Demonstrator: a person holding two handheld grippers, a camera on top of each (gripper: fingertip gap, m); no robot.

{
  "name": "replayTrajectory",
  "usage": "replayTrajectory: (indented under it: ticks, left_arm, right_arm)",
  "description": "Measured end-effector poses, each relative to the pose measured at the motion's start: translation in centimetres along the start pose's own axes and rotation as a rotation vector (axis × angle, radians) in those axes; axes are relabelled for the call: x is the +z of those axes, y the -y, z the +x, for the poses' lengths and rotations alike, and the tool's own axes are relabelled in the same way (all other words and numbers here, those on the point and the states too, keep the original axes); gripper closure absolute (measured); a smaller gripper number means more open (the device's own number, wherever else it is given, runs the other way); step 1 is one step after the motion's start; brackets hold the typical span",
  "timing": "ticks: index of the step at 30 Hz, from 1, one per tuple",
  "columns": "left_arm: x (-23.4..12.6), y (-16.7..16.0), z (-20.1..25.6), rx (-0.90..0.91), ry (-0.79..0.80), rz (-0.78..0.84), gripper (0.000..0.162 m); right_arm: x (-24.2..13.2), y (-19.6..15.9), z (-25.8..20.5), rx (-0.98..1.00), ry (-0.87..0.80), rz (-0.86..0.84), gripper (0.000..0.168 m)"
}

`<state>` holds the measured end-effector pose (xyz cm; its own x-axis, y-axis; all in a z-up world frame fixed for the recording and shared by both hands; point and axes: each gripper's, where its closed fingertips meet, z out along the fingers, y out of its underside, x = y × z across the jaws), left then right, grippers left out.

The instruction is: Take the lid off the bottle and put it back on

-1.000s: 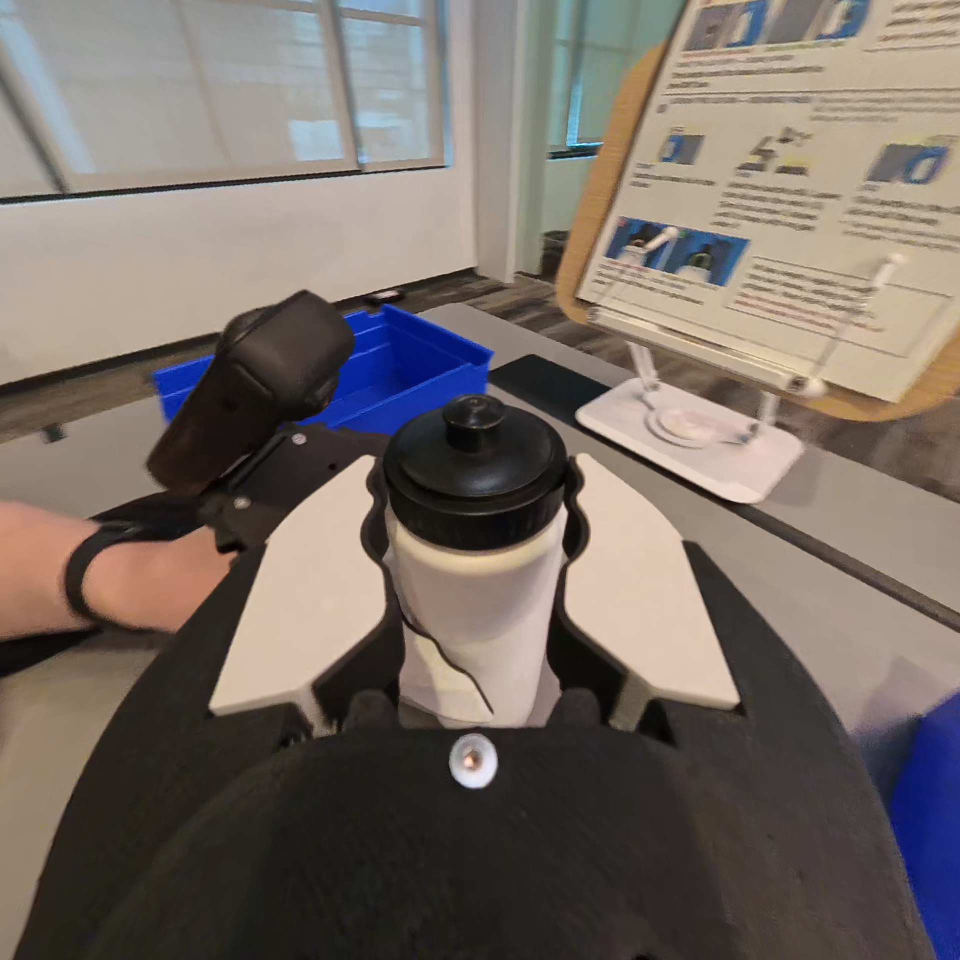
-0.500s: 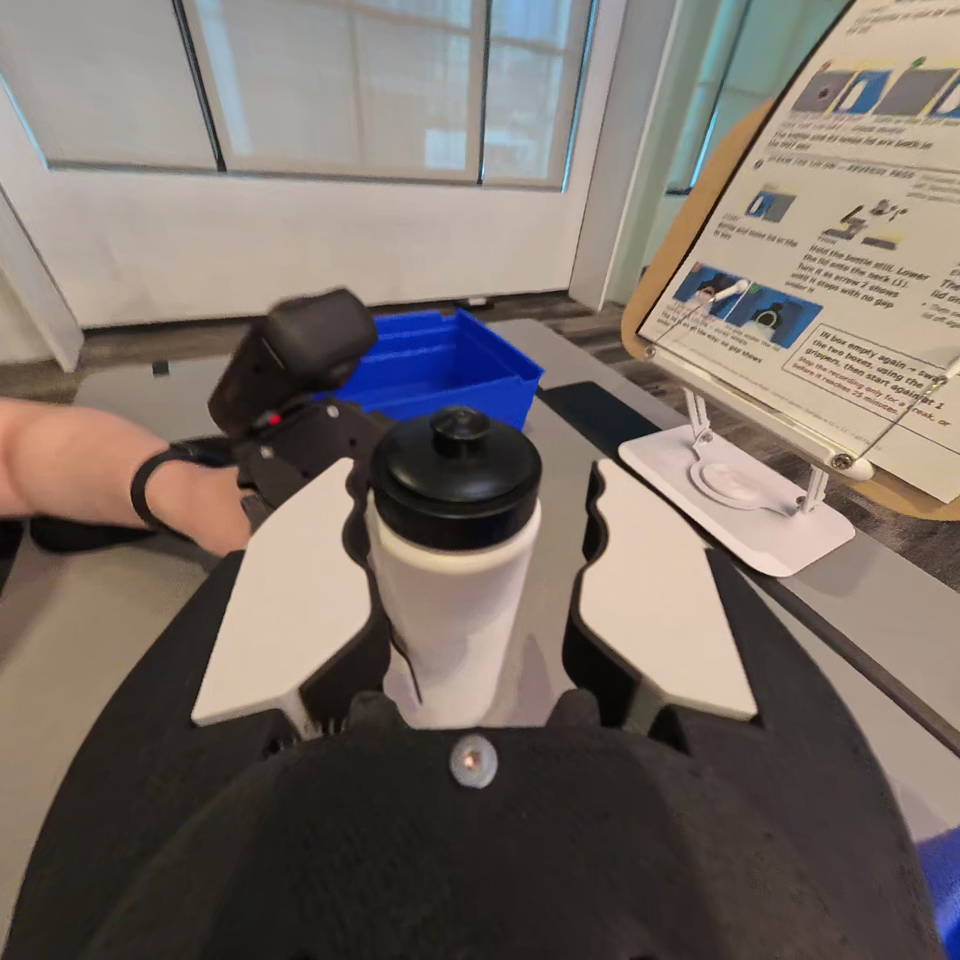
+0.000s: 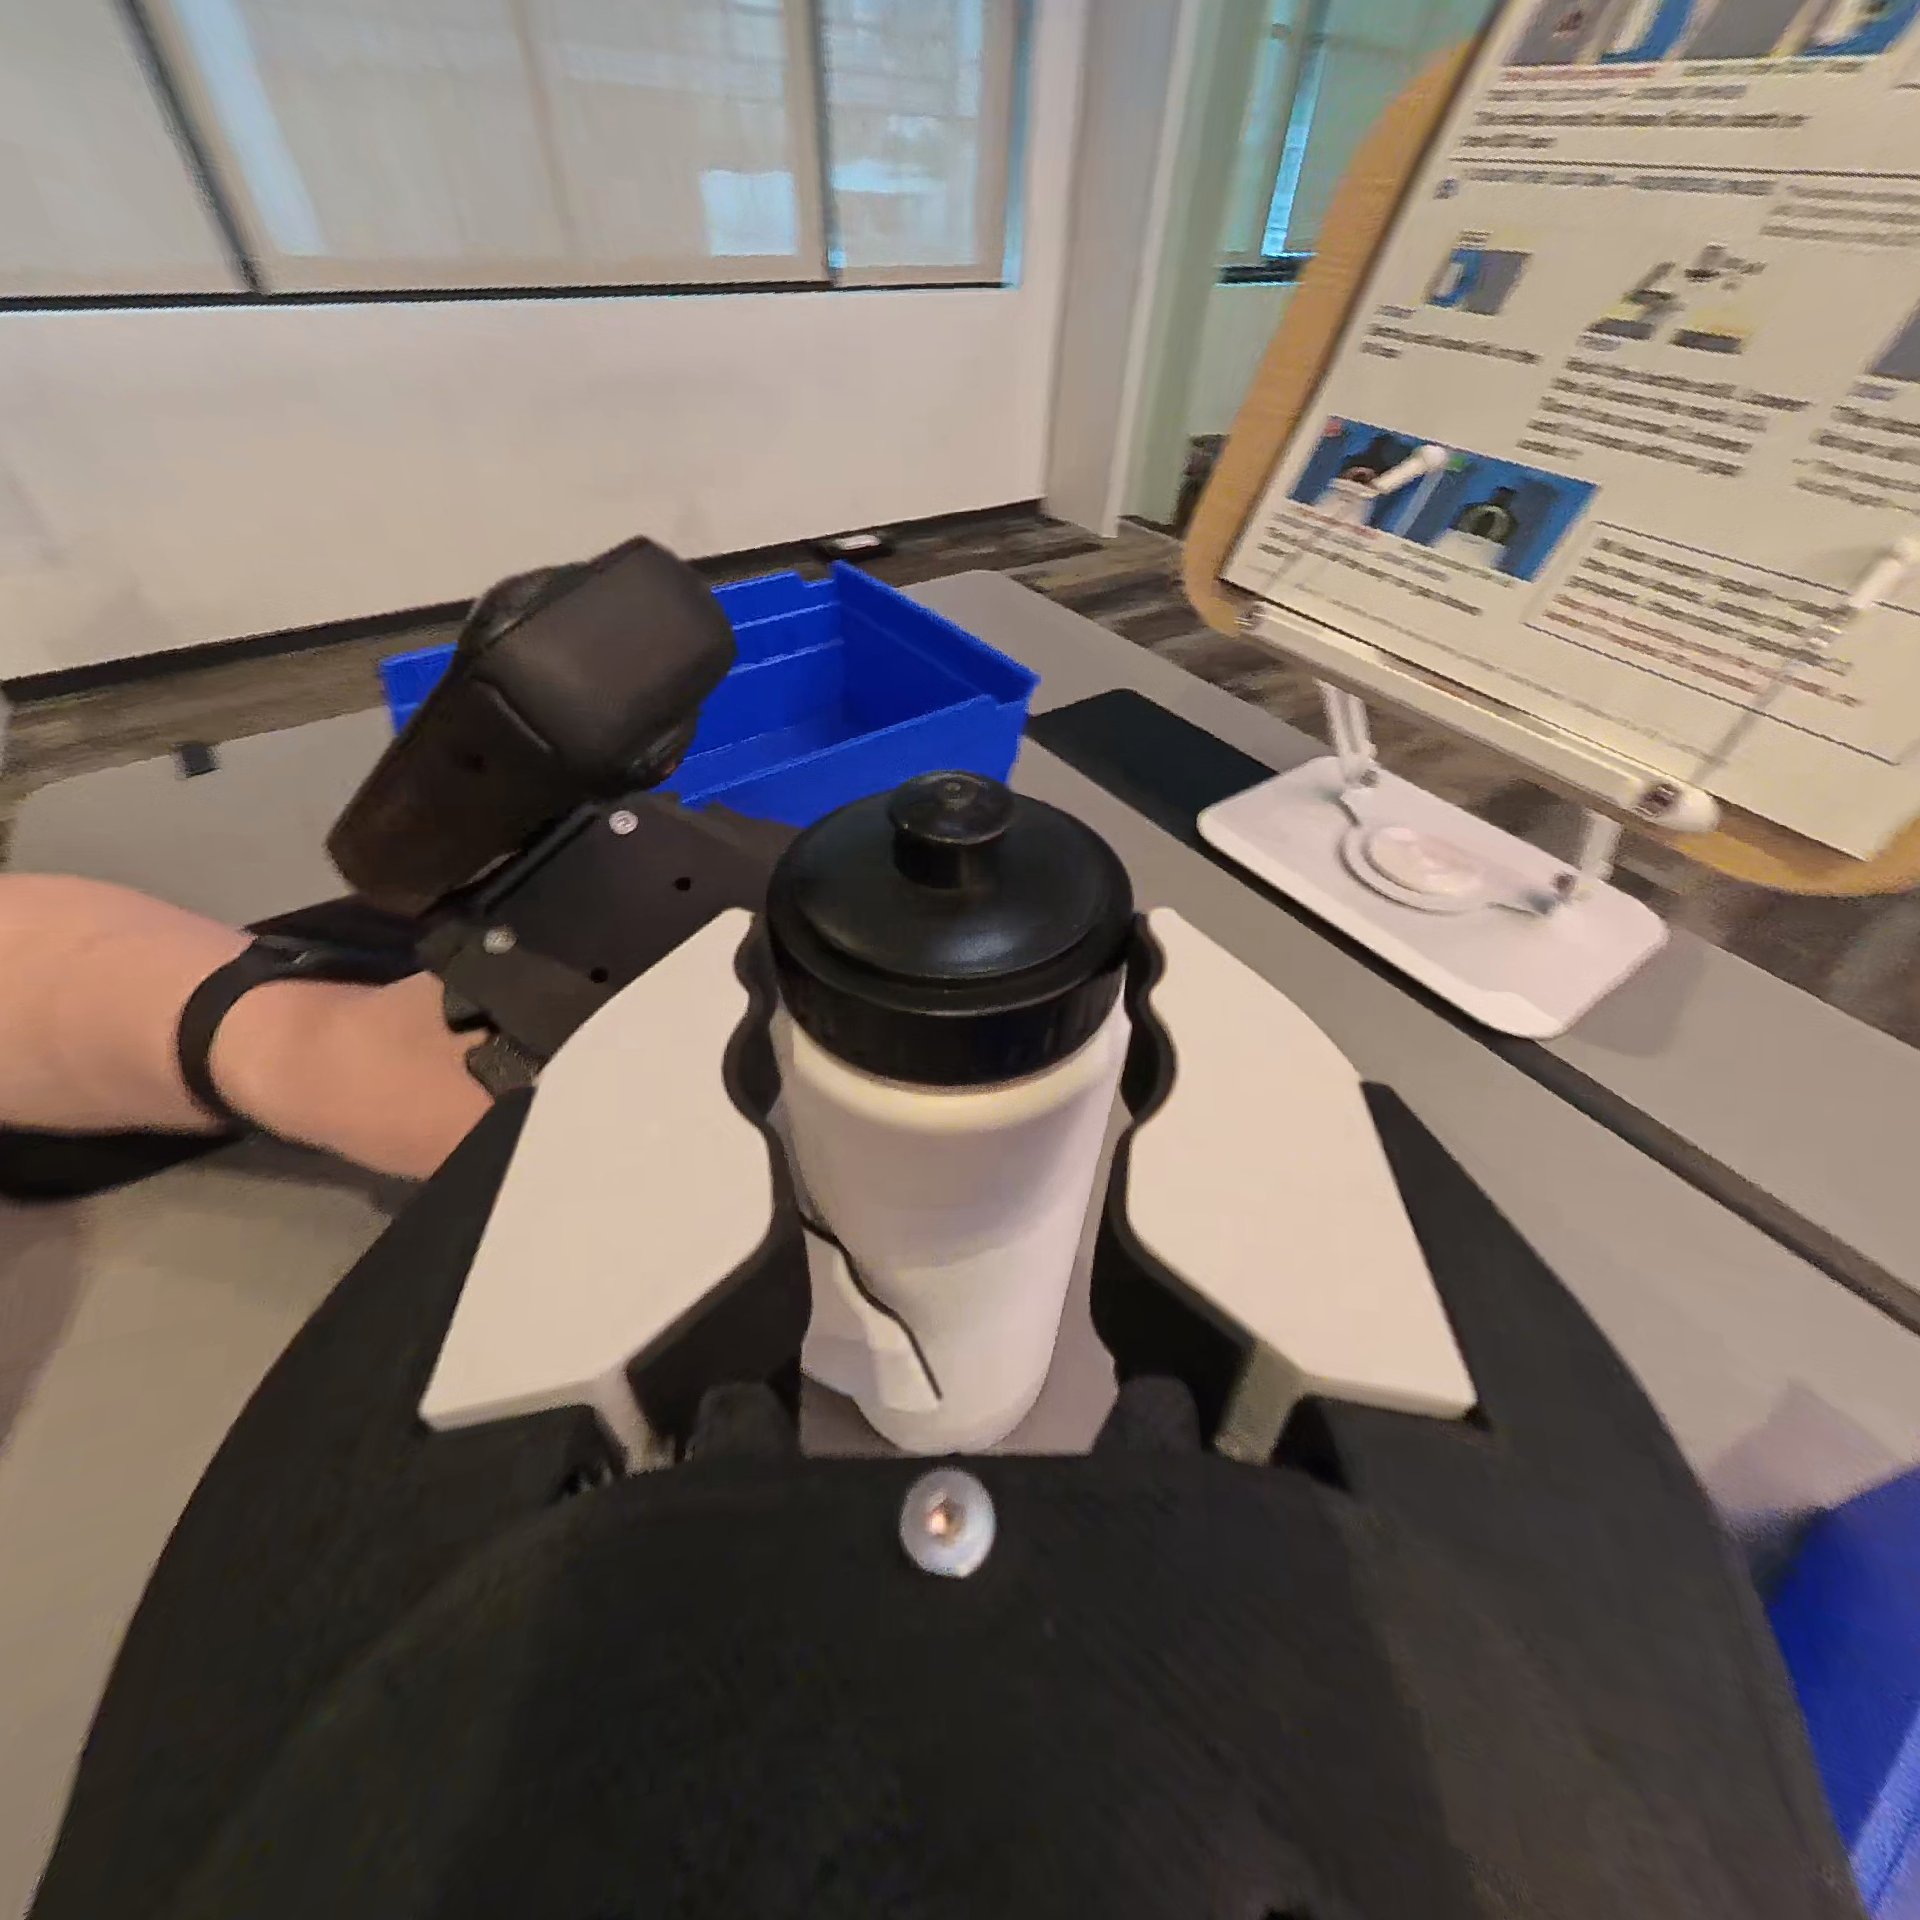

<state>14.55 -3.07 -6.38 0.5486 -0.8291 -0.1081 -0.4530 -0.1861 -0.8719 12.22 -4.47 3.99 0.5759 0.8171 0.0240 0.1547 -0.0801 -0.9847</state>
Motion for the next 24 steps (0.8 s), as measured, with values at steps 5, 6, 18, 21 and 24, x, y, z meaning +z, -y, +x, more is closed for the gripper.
replayTrajectory:
  ticks: [5, 6, 18, 21, 24]
  left_arm:
    - [0.1, 0.0, -0.4, -0.005, 0.029, -0.001, 0.065]
    - [0.0, 0.0, -0.5, -0.005, 0.029, 0.001, 0.065]
    - [0.3, 0.2, 0.0, 0.025, -0.049, 0.034, 0.065]
    - [0.4, 0.3, 0.2, 0.03, -0.064, 0.039, 0.065]
    - [0.4, 0.3, 0.1, 0.027, -0.061, 0.039, 0.065]
  right_arm:
    - [0.2, 0.1, 0.2, 0.018, -0.25, 0.028, 0.101]
    - [0.2, 0.1, 0.1, 0.008, -0.255, 0.034, 0.101]
    - [-0.7, 0.2, 0.8, -0.034, 0.258, 0.012, 0.092]
    - [-0.2, 0.0, 0.3, -0.069, 0.297, 0.0, 0.102]
    - [-0.2, -0.1, 0.4, -0.043, 0.274, 0.001, 0.103]
